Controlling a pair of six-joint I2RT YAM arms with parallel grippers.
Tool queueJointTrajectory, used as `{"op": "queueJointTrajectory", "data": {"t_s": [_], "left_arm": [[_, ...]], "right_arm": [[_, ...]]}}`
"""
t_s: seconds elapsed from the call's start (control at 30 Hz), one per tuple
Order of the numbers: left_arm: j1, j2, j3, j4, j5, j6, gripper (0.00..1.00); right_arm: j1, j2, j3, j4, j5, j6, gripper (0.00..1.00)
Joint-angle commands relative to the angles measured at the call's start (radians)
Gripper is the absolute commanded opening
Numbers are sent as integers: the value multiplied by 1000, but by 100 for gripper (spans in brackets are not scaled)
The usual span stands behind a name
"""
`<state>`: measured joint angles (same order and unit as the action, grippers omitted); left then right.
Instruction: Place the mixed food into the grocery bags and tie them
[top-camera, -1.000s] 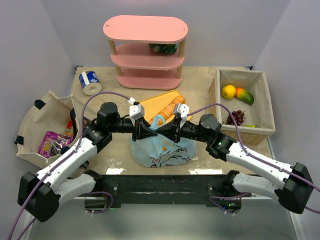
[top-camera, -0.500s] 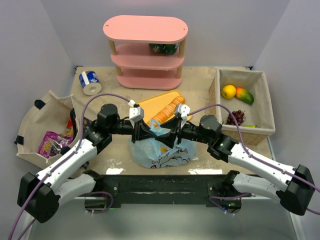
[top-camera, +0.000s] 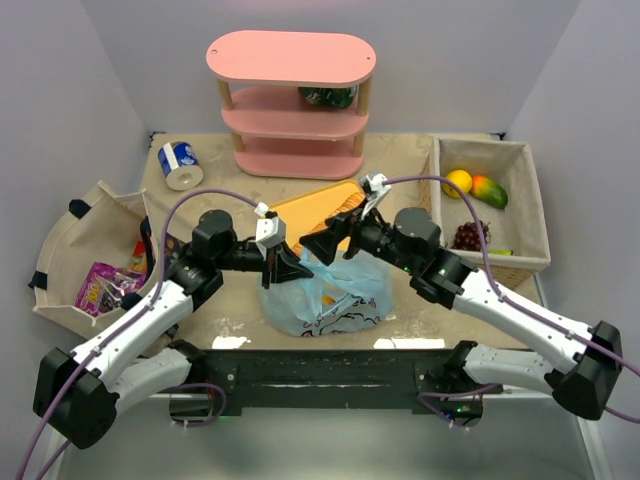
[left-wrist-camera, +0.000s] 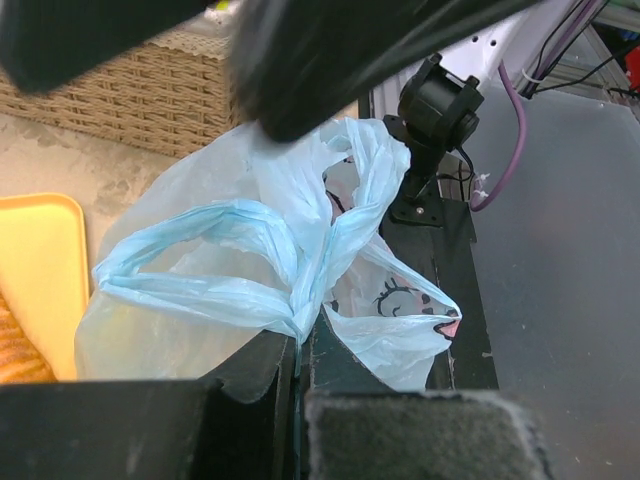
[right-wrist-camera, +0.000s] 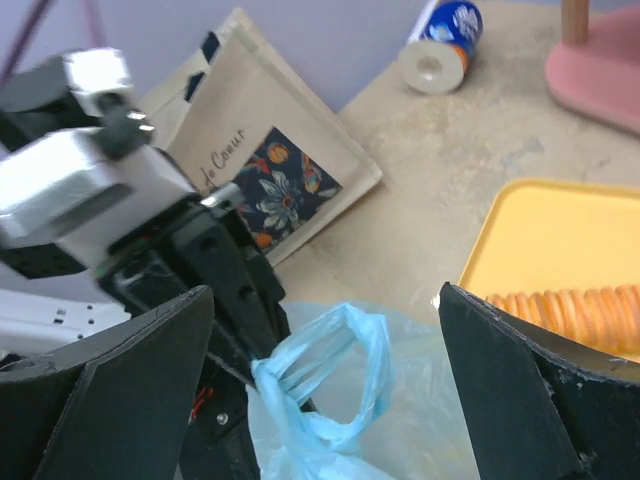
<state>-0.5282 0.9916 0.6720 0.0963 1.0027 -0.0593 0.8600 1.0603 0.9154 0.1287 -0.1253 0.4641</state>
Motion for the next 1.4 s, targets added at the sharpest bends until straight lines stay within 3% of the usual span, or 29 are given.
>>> {"op": "queueJointTrajectory", "data": {"t_s": [0.0, 0.1, 0.13, 0.23, 0.27, 0.33, 0.37, 0.43, 0.53, 0.63, 0.77, 1.13, 1.17, 1.2, 1.3, 1.37], "left_arm": [[-6, -22, -9, 49, 13, 13, 0], [-9, -21, -9, 51, 10, 13, 0], [-12, -22, -9, 51, 8, 13, 0], [-15, -21, -9, 48, 2, 13, 0], [-15, -24, -9, 46, -4, 13, 0], [-15, -25, -8, 42, -7, 13, 0], [-15, -25, -8, 42, -13, 10, 0], [-15, -27, -6, 36, -24, 7, 0], [-15, -24, 0, 22, -39, 0, 3], [-15, -18, 3, 14, -59, -2, 11], [-15, -11, 6, 10, -75, -5, 12], [-13, 50, 29, -58, -148, -4, 10], [-13, 53, 31, -63, -153, -4, 9], [-13, 55, 32, -72, -154, -4, 1], [-13, 59, 35, -78, -167, -5, 0], [-13, 55, 34, -81, -180, -8, 0]], "right_arm": [[37, 61, -19, 31, 104, 117, 99], [66, 89, -38, 64, 116, 136, 96], [74, 104, -52, 102, 87, 154, 90], [76, 102, -81, 159, 50, 185, 70], [76, 99, -99, 173, 47, 192, 55], [76, 78, -118, 209, 42, 211, 41], [76, 70, -122, 207, 46, 212, 27], [76, 37, -122, 183, 76, 206, 10], [76, -20, -113, 138, 116, 186, 1], [76, -65, -92, 85, 124, 162, 0], [76, -82, -76, 52, 107, 145, 0], [168, -143, -84, 104, 95, 47, 0], [178, -145, -82, 104, 96, 39, 0], [191, -140, -81, 100, 98, 21, 0], [237, -134, -87, 85, 113, 1, 1], [278, -125, -107, 77, 142, -1, 6]]}}
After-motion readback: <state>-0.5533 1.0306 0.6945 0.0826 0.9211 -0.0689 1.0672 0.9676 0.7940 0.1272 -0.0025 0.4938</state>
